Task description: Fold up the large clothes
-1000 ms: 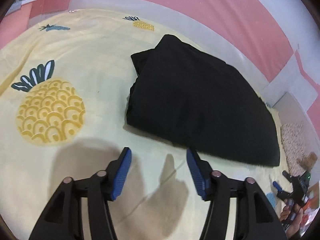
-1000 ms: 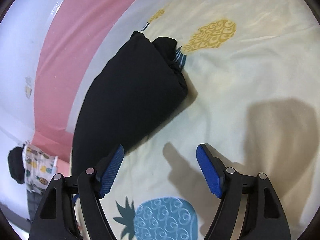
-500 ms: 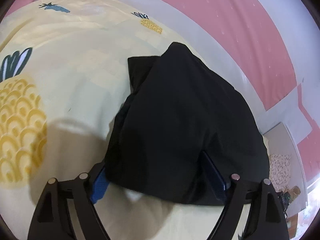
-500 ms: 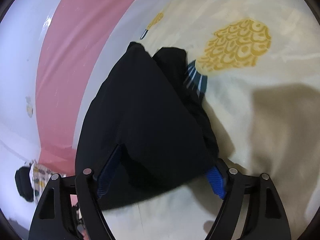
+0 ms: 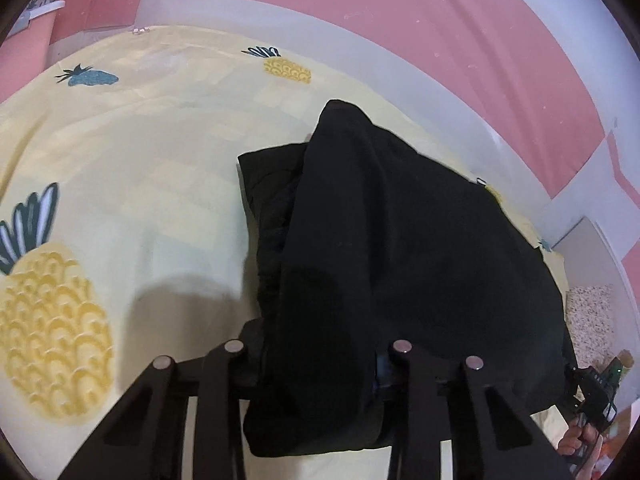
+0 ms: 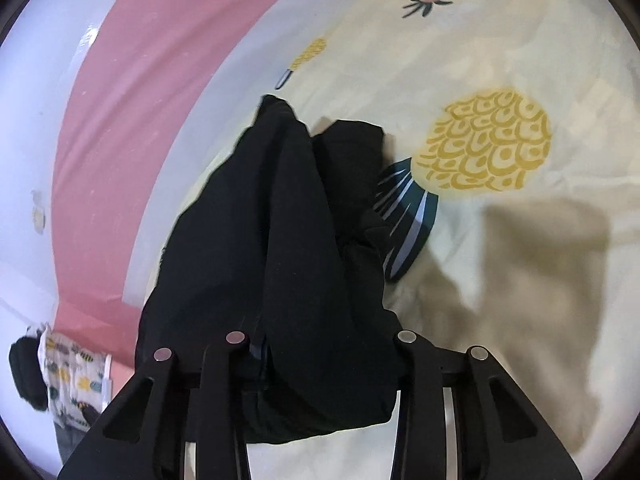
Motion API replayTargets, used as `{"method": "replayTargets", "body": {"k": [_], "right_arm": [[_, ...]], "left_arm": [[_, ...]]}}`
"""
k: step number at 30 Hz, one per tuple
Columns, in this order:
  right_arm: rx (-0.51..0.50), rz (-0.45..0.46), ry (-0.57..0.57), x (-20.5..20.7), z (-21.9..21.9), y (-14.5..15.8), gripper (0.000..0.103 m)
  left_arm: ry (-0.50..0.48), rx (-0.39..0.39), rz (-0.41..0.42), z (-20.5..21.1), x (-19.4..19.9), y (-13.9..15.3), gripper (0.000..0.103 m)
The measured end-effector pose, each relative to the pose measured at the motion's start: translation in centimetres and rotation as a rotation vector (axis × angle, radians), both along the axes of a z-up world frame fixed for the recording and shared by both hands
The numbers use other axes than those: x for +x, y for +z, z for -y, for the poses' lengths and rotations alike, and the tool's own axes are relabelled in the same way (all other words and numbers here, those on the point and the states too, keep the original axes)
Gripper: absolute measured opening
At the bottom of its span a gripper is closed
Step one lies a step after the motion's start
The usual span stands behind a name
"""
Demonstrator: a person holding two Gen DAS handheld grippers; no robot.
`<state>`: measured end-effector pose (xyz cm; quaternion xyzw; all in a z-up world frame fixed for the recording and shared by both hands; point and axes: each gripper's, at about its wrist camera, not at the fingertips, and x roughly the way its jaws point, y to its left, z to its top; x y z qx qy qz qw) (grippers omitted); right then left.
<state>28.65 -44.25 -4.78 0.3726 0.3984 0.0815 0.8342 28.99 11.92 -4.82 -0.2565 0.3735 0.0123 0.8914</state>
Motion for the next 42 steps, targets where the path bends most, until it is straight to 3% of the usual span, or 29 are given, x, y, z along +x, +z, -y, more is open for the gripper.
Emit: {"method": "replayTargets", "body": {"k": [6, 15, 20, 23, 26, 29, 31, 33, 39, 42], "right_arm": [[-0.002, 0.011, 0.051, -6.8, 1.2, 1.8, 0.036], [0.007, -0.016, 0.057, -19.4, 3.5, 1.4, 0.036], [-0.008, -0.04, 0.057, -22.4, 4.2, 0.1, 0.042], [0.014, -0.076, 0.04, -22.2, 4.7, -0.7, 0.056], [-0.113, -0.058, 0.052, -23.1, 4.3, 1.0, 0.062], [-0.268, 0.021, 0.032, -24.1, 4.3, 3.7, 0.064], [-0.305, 0.08, 0.018, -24.1, 4.6, 5.3, 0.068], [-0.312, 0.111, 0.026, -23.4, 4.5, 5.9, 0.069], [-0.34, 0.127, 0.14, -16.7, 2.6, 5.1, 0.069], [-0.35, 0.125, 0.177, -13.3, 2.1, 4.7, 0.069]], "left_arm": [[-0.064, -0.01, 0.022, 0.0, -7.1, 1.7, 0.034], [-0.131, -0.016, 0.016, 1.2, -21.8, 1.2, 0.035], [-0.146, 0.005, 0.003, 2.0, -25.6, 0.1, 0.039], [-0.131, -0.006, -0.026, 1.7, -25.1, -0.5, 0.045], [-0.14, 0.032, -0.04, 1.8, -26.1, 0.5, 0.051], [-0.13, 0.066, -0.034, 1.2, -27.3, 1.6, 0.052], [-0.1, 0.118, -0.005, 0.8, -28.1, 2.6, 0.055], [-0.089, 0.129, 0.03, 0.4, -27.7, 3.4, 0.066], [-0.155, 0.141, 0.044, 0.3, -21.1, 4.4, 0.067], [-0.17, 0.084, 0.01, -0.2, -16.2, 4.4, 0.067]]}}
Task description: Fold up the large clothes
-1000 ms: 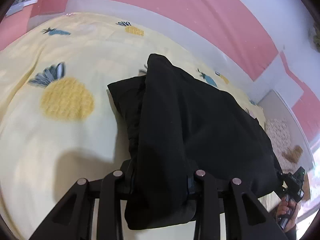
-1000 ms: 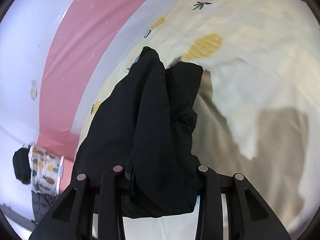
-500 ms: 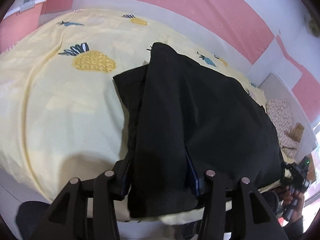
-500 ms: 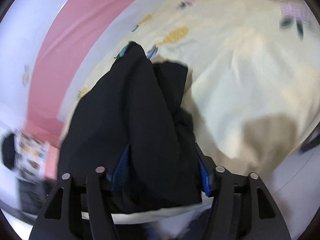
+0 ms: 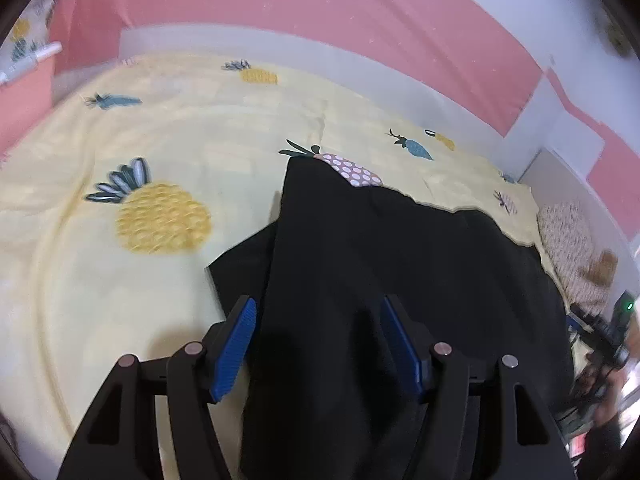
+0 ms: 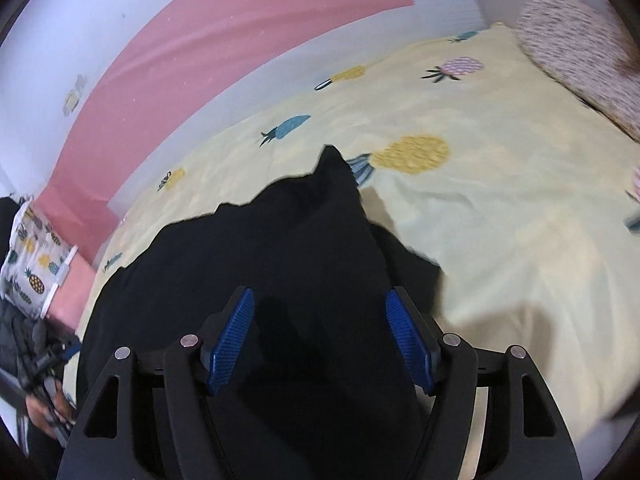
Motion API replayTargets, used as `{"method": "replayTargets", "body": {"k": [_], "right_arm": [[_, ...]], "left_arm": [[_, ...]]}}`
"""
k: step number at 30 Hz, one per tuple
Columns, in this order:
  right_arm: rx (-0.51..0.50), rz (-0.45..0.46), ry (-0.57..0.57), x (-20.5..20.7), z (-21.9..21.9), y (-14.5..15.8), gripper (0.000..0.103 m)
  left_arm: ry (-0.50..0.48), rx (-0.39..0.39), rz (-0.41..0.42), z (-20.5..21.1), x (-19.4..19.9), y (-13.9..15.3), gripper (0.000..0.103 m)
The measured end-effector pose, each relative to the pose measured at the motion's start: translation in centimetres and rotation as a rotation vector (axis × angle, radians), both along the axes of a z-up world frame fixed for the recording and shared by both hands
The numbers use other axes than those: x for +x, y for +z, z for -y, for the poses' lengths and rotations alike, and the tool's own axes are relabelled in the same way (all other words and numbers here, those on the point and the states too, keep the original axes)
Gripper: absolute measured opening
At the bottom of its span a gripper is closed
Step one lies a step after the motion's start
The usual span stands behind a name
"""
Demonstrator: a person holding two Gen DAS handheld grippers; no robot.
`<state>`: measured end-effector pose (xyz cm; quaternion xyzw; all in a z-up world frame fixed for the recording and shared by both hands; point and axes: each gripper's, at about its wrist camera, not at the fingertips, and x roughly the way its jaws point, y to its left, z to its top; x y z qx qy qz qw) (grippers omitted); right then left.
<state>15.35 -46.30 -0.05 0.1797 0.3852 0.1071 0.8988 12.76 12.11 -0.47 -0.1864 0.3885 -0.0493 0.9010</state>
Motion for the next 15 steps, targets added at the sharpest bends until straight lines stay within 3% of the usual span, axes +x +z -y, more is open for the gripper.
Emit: {"method": "replayTargets", "body": {"k": [4, 8, 9, 10, 11, 12, 15], "right_arm": [[0.044, -0.026, 0.007, 4.5, 0.7, -0.4, 0.069], [0.129, -0.172, -0.017, 9.2, 2.1, -3.3, 0.069], [0.134, -0.198, -0.017, 9.6, 1.9, -3.6, 0.061], [0.123, -0.183, -0.015, 9.6, 1.5, -3.4, 0.026], [0.085, -0.152, -0.024, 9.3, 1.2, -2.8, 0.02], [0.056, -0.11, -0.032, 8.9, 1.0, -2.0, 0.017], [0.003, -0.007, -0.053, 8.2, 0.6, 0.0, 0.015]], "left_arm": [[0.016, -0.064, -0.05, -0.2, 5.7, -0.8, 0.067], [0.04, -0.147, -0.173, 0.0, 10.6, -3.3, 0.066], [0.047, -0.151, -0.193, 0.1, 11.2, -3.7, 0.063], [0.059, -0.13, -0.184, 0.4, 11.3, -3.7, 0.058], [0.072, -0.09, -0.155, 0.8, 11.2, -3.1, 0.04], [0.089, -0.044, -0.107, 1.2, 10.8, -2.2, 0.03], [0.117, 0.039, 0.023, 2.4, 10.4, -0.4, 0.025]]}}
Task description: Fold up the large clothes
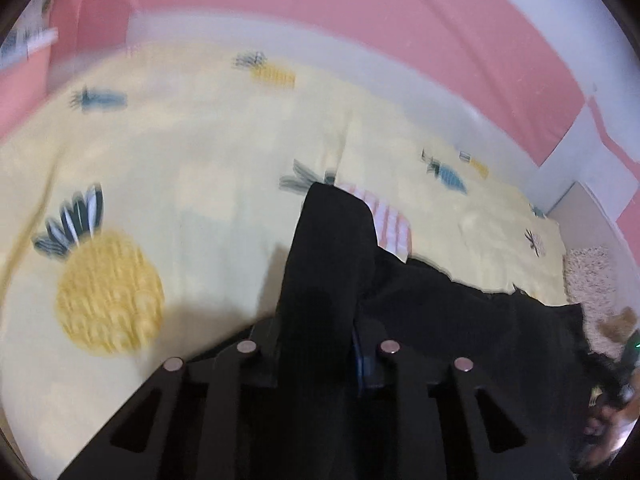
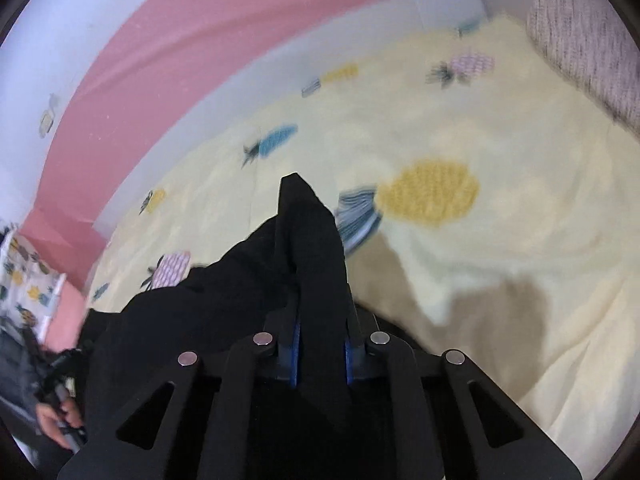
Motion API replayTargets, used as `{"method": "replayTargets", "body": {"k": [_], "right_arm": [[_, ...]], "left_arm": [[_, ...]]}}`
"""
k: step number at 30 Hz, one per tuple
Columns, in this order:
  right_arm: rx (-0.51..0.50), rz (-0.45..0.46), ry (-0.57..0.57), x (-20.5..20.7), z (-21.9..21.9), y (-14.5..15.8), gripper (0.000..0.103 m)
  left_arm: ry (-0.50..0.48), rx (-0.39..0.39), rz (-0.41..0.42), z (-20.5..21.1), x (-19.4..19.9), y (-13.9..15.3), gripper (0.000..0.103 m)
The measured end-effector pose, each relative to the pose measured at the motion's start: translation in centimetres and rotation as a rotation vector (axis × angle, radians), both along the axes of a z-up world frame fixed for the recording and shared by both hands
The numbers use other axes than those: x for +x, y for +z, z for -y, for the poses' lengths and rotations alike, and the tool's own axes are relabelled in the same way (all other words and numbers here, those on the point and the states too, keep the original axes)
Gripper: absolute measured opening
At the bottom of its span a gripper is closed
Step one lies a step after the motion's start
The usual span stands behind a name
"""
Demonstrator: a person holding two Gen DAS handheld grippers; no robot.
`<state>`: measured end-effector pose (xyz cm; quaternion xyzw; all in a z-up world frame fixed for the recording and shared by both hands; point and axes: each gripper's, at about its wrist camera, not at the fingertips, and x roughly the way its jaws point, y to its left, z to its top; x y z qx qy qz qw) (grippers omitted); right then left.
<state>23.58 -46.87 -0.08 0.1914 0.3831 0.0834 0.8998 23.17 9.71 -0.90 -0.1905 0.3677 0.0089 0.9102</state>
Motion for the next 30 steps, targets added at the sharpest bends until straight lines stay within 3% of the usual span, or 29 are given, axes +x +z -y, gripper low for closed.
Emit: {"method": "replayTargets", "body": {"k": [4, 7, 14, 17, 19, 25, 28, 30], "right_arm": [[-0.058, -0.05, -0.018, 2.3, -0.5, -2.8, 0.015], [-0.073, -0.102, -0.03, 3.3, -1.0, -5.6, 0.015], [-0.072, -0.135, -0.034, 3.7, -0.7, -7.5, 0.019], [-0.082, -0.152, -0.036, 3.6, -0.8, -6.9, 0.023], [-0.085, -0.155, -0.07, 3.2, -0.2, -5.5, 0.034], [-0.158, 0.029, -0.069, -2.4, -1.6, 0.9, 0.035], [-0.162, 0.093, 0.003, -5.6, -4.0, 1.8, 0.035], [-0.205, 0.096, 0.058, -6.9, -6.2, 0.2, 0.035]], "left_arm": [[0.023, 0.063, -0.01, 0.9, 2.0, -2.1, 0.025], [0.04, 0.042, -0.016, 0.8, 2.6, -3.9, 0.026], [0.048, 0.001, -0.041, 0.2, 3.3, -6.0, 0.032], [0.05, 0.024, -0.064, 0.3, 3.5, -5.6, 0.038], [0.062, 0.042, -0.08, 0.2, 3.3, -4.6, 0.042], [0.15, 0.051, 0.005, -1.5, -0.3, 0.0, 0.047], [0.089, 0.07, 0.088, 0.3, -2.8, 1.8, 0.049], [0.006, 0.108, 0.124, 2.7, -4.1, 1.6, 0.055]]}}
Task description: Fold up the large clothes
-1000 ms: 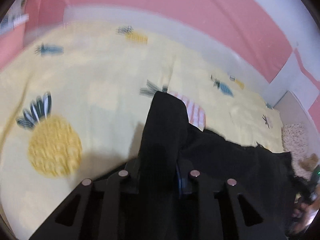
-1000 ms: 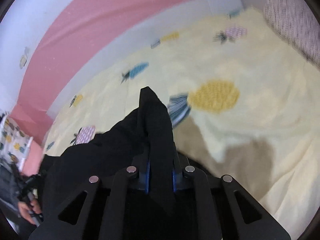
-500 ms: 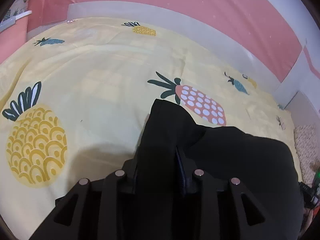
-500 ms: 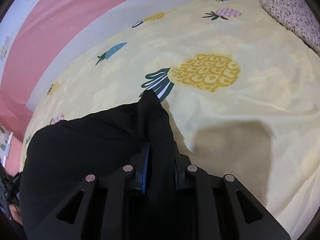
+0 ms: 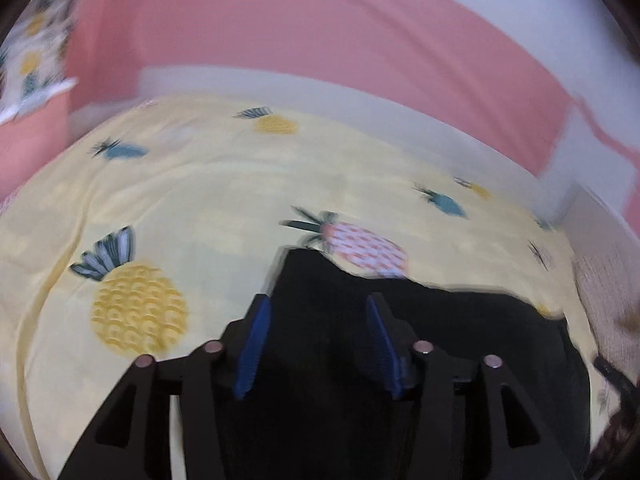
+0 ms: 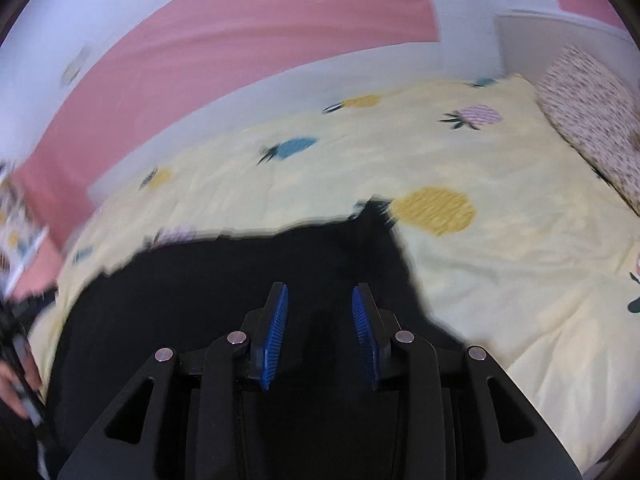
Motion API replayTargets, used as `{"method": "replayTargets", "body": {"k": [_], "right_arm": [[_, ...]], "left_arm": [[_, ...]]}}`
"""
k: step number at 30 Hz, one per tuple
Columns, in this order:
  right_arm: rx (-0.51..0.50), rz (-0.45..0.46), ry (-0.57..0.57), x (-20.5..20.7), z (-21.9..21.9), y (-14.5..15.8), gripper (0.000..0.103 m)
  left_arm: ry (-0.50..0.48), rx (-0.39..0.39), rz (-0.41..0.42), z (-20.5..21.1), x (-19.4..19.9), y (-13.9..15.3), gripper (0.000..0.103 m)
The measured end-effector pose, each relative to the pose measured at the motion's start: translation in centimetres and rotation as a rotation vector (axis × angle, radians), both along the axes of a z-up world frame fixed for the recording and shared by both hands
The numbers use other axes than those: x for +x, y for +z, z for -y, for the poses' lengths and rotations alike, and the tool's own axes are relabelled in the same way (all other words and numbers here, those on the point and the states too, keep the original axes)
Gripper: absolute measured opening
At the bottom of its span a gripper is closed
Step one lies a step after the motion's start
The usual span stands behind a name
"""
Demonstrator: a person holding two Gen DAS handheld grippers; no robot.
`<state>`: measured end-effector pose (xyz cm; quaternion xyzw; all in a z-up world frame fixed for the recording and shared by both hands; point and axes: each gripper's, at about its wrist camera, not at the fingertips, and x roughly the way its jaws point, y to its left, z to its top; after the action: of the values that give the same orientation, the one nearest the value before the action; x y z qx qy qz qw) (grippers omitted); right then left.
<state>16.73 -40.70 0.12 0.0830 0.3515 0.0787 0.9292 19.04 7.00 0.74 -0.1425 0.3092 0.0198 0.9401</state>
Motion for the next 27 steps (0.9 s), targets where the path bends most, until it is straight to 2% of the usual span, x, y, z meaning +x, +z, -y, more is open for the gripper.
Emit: {"method": "replayTargets", "body": {"k": [2, 3, 5, 7, 10, 13, 15, 18, 21, 23, 25, 27], "right_arm": [[-0.033, -0.038, -0.001, 0.3, -0.4, -2.4, 0.035], [-0.012, -0.055, -0.011, 0.7, 0.1, -3.6, 0.034], [0.064, -0.053, -0.028, 1.1, 1.6, -4.8, 0.031], [0.046, -0.053, -0.035, 1.0, 1.7, -4.8, 0.028], [-0.064, -0.052, -0.044, 1.0, 0.1, -4.5, 0.029], [-0.109, -0.042, -0.073, -0.2, -1.0, -2.5, 0.031], [-0.066, -0.006, -0.03, -1.1, -2.2, -1.2, 0.031], [-0.056, 0.061, 0.068, -1.9, -5.6, 0.6, 0.031], [-0.075, 0.045, 0.147, -0.9, -8.3, -0.3, 0.032], [-0.097, -0.006, 0.139, 0.1, -8.5, -1.9, 0.032], [-0.081, -0.022, 0.113, 0.6, -7.5, -2.7, 0.032], [-0.093, -0.029, 0.071, 1.2, -5.6, -3.7, 0.032]], "left_arm": [[-0.072, 0.088, 0.0, 2.5, -0.5, -1.5, 0.055], [-0.075, 0.132, -0.038, 3.3, -0.2, -2.9, 0.055], [-0.069, 0.11, -0.1, 3.0, 0.9, -5.2, 0.055], [-0.056, 0.103, -0.084, 2.7, 1.2, -5.7, 0.055], [-0.047, 0.161, -0.1, 3.5, 1.4, -5.6, 0.055], [-0.024, 0.192, -0.113, 4.0, 0.8, -4.4, 0.055], [-0.049, 0.166, -0.098, 4.9, 0.3, -3.4, 0.055], [-0.112, 0.145, -0.067, 7.3, -0.4, -2.3, 0.055], [-0.189, 0.146, -0.052, 9.9, 0.0, -2.2, 0.055], [-0.203, 0.188, -0.078, 10.9, 0.8, -3.3, 0.055], [-0.2, 0.162, -0.111, 10.4, 1.7, -4.4, 0.055], [-0.187, 0.143, -0.108, 9.7, 2.0, -5.0, 0.057]]}}
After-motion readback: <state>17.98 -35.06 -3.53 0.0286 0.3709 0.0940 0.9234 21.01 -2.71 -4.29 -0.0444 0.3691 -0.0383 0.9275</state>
